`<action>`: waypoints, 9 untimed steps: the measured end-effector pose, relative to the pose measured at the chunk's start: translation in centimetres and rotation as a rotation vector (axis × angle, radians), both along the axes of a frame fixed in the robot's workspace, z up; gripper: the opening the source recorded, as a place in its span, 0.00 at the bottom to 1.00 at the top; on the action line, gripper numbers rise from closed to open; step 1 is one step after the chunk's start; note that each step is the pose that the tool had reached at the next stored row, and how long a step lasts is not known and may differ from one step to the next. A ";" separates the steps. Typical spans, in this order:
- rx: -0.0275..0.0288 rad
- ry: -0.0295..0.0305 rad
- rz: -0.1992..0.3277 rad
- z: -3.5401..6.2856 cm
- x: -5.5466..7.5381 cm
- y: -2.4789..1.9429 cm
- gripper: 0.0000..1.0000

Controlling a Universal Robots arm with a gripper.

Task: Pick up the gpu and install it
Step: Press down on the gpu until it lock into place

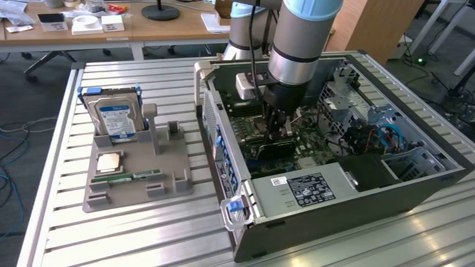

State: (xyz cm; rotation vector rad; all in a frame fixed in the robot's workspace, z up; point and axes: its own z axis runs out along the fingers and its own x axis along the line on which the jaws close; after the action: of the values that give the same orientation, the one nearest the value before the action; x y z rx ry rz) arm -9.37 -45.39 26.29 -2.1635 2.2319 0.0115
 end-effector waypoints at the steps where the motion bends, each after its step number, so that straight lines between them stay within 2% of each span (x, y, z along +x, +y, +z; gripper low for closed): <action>1: 0.0000 0.0000 0.000 0.00 0.0 0.00 0.11; 9: 0.0000 -0.0002 0.000 -0.03 -0.1 0.01 0.11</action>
State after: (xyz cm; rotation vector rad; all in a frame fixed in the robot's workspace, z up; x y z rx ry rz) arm -9.45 -45.39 26.25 -2.1632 2.2319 0.0113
